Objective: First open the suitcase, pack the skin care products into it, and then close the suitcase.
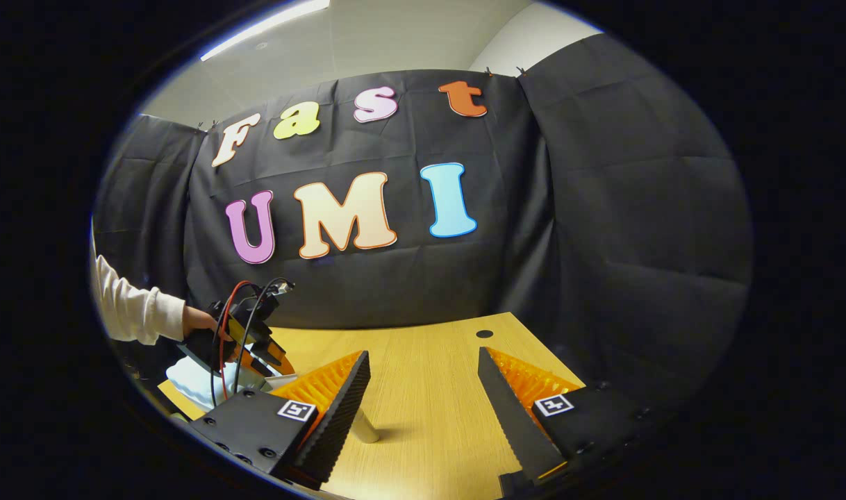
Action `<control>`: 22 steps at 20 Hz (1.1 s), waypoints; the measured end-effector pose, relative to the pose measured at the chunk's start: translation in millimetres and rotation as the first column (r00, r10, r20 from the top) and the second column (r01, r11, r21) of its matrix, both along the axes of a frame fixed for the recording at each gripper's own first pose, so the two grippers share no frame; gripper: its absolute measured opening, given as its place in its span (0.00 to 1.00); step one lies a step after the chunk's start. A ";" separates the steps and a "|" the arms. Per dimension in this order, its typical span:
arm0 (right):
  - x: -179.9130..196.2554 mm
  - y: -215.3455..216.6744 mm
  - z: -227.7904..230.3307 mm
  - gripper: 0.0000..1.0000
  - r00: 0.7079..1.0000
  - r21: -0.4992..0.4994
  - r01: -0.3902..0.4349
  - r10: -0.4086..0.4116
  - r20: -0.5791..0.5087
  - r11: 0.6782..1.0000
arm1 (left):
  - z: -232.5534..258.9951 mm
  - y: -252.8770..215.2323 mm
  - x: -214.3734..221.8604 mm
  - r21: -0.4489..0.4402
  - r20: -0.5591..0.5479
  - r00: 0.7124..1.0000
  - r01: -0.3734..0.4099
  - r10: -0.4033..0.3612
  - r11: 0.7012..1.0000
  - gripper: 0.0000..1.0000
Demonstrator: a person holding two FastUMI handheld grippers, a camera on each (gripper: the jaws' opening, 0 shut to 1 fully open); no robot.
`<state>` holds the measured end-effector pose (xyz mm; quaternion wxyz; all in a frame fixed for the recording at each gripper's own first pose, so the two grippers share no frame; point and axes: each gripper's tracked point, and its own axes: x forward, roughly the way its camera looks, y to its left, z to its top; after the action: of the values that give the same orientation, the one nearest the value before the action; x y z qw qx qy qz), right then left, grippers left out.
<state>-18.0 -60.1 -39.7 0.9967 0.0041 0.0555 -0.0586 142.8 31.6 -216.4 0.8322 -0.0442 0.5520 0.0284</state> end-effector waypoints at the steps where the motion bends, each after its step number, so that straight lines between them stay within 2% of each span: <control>1: -0.8 -1.1 -0.6 0.98 1.000 -0.002 -0.001 0.001 -0.001 1.000 | -3.7 0.6 -0.8 0.008 -0.023 1.000 -0.003 0.003 1.000 0.78; 4: -3.2 -3.0 -1.7 0.96 1.000 -0.003 -0.002 0.002 -0.002 1.000 | -17.0 3.1 -5.1 0.011 -0.098 0.995 -0.011 0.012 1.000 0.67; 5: -4.1 -5.1 -2.1 0.96 1.000 -0.005 0.001 -0.001 -0.003 1.000 | -22.0 4.5 -6.1 0.013 -0.118 0.993 -0.007 0.009 1.000 0.58; 6: -4.5 -6.8 -2.2 0.98 1.000 -0.007 0.005 -0.005 -0.004 1.000 | -24.2 5.4 -9.0 0.020 -0.137 0.991 -0.005 0.008 1.000 0.58; 7: -7.5 -8.9 -2.5 0.96 1.000 -0.007 0.010 -0.010 -0.003 1.000 | -25.3 9.2 -8.8 0.036 -0.143 0.990 0.001 0.005 0.999 0.40; 9: -10.6 -13.4 -3.7 0.96 1.000 -0.002 0.020 -0.020 -0.003 1.000 | -29.1 10.3 -8.6 0.041 -0.149 0.989 0.007 -0.001 0.999 0.27; 10: -10.8 -15.3 -4.3 0.98 1.000 0.001 0.025 -0.025 -0.006 1.000 | -30.6 8.9 -10.7 0.036 -0.155 0.988 0.006 0.000 0.999 0.28; 12: -12.1 -15.7 -5.5 0.96 1.000 0.003 0.028 -0.028 -0.009 1.000 | -35.0 6.7 -11.0 0.025 -0.168 0.986 0.007 -0.002 1.000 0.24; 14: -12.7 -15.5 -2.8 0.98 1.000 -0.003 0.029 -0.029 -0.005 1.000 | -38.1 8.2 -11.0 0.026 -0.180 0.984 -0.001 0.006 1.000 0.18; 15: -14.1 -15.1 -2.6 0.96 1.000 -0.008 0.028 -0.028 -0.004 1.000 | -38.9 8.8 -11.5 0.017 -0.184 0.983 -0.015 0.018 1.000 0.14; 19: -17.9 -14.9 -4.9 0.98 1.000 -0.023 0.028 -0.029 -0.010 0.999 | -33.0 4.1 -9.6 -0.077 -0.172 0.982 -0.093 0.078 0.993 0.00; 22: -18.6 -11.6 -4.6 0.98 1.000 -0.027 0.021 -0.021 -0.013 0.999 | -23.5 2.3 -8.9 -0.098 -0.136 0.988 -0.092 0.079 0.991 0.00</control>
<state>-36.6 -71.6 -44.3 0.9956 -0.0091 0.0613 -0.0698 133.8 33.9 -239.9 0.7884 -0.1091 0.6042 0.0382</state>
